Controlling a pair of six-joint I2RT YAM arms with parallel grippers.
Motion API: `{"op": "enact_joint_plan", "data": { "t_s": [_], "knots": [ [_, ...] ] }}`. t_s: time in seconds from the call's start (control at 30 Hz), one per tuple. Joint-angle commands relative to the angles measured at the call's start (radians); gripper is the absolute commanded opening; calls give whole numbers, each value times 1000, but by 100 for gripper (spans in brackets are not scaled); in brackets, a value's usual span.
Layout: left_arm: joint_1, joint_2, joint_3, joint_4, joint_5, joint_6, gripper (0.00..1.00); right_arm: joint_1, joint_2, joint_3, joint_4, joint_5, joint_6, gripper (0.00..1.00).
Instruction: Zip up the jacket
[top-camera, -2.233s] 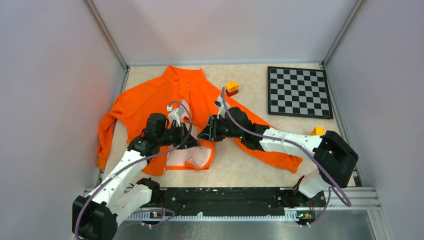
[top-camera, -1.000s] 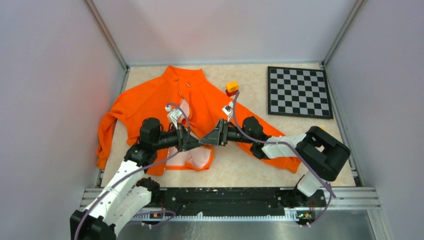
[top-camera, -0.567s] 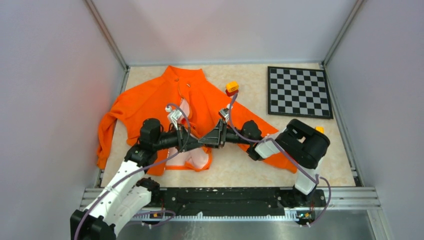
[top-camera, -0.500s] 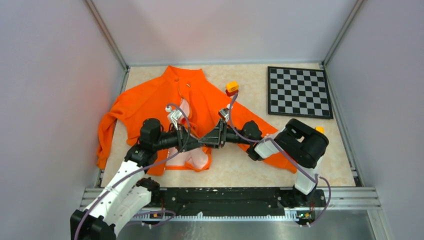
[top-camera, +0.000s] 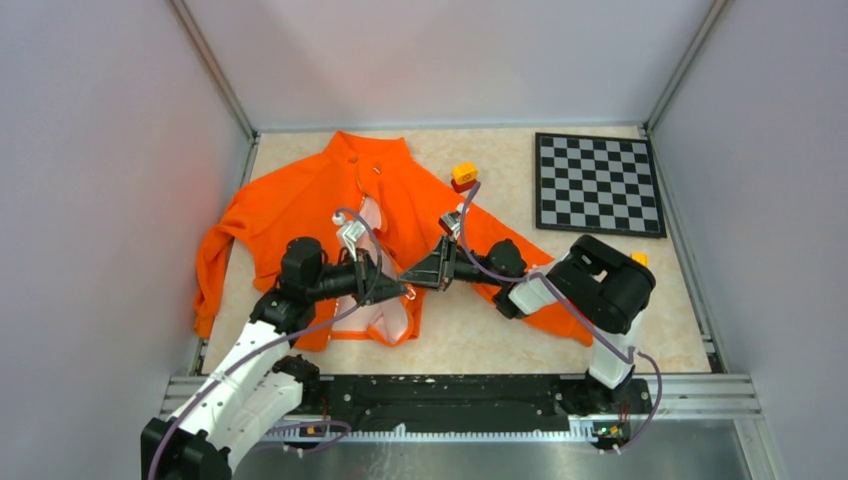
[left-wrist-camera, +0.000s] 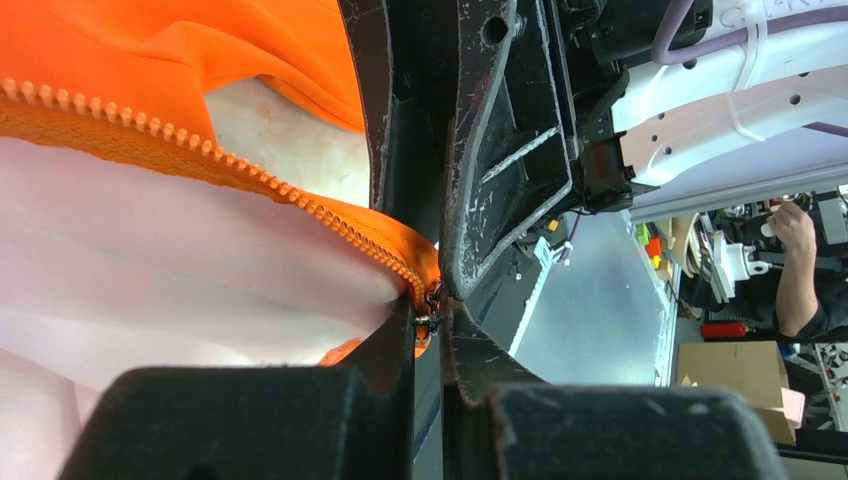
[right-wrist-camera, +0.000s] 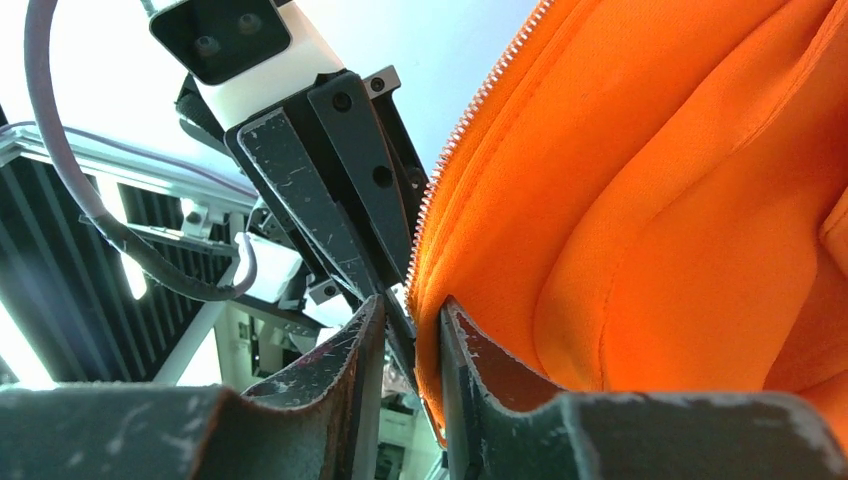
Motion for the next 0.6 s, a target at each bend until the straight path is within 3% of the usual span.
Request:
{"op": "enact_joint_plan", "data": {
  "t_s": [0.0, 0.33, 0.43, 0.57],
  "knots": [
    [-1, -8, -13, -17, -2, 33, 0, -12, 11, 46, 160, -23, -33, 23],
    [-2, -10, -12, -23, -8, 35, 0, -11, 14, 54, 180, -19, -108, 0],
    [-3, -11, -4, -39, -24, 30, 0, -13, -1, 44, 178, -15, -219, 0],
    [-2, -26, 19, -90, -81, 14, 29, -14, -16, 26, 218, -31, -407, 0]
  ]
}}
